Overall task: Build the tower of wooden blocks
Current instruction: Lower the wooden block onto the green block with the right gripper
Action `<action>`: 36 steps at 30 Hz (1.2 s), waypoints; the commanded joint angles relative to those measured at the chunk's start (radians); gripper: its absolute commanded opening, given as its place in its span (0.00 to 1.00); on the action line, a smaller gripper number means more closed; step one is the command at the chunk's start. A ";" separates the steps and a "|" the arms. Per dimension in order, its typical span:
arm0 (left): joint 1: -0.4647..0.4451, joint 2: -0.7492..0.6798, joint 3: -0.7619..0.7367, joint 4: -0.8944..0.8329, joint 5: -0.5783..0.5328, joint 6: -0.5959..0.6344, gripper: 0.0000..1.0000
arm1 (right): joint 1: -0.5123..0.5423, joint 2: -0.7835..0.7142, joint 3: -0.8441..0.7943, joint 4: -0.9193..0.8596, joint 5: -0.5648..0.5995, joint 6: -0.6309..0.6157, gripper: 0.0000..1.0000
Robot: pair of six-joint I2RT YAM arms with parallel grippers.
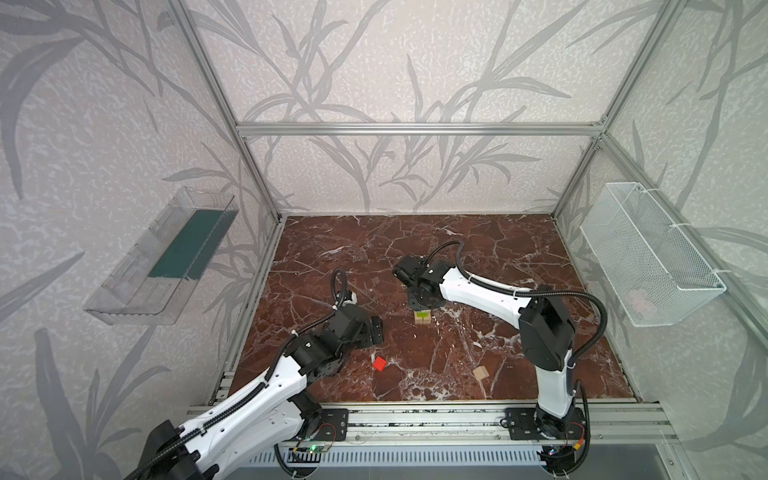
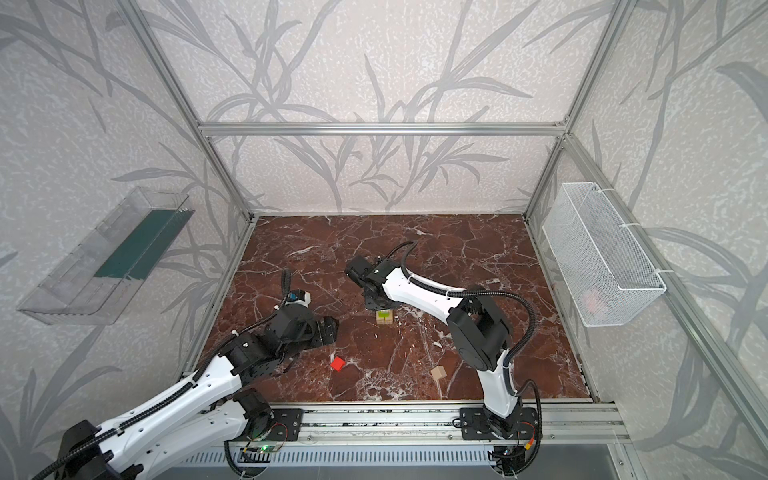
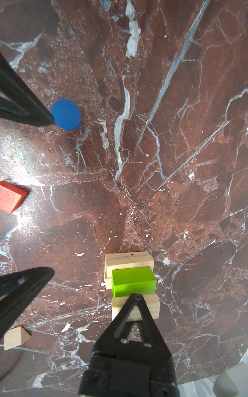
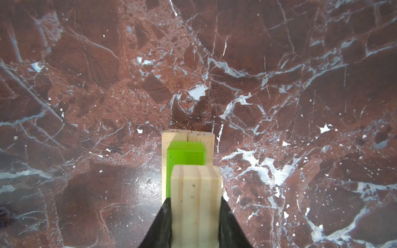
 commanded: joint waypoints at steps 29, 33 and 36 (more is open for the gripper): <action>0.017 0.005 -0.021 0.011 0.003 -0.020 1.00 | -0.005 0.074 0.079 -0.037 0.007 0.007 0.26; 0.018 0.004 -0.019 0.011 0.007 -0.020 1.00 | -0.005 0.077 0.082 -0.037 0.001 0.008 0.28; 0.018 0.005 -0.018 0.010 0.006 -0.019 1.00 | -0.005 0.075 0.081 -0.036 0.002 0.008 0.33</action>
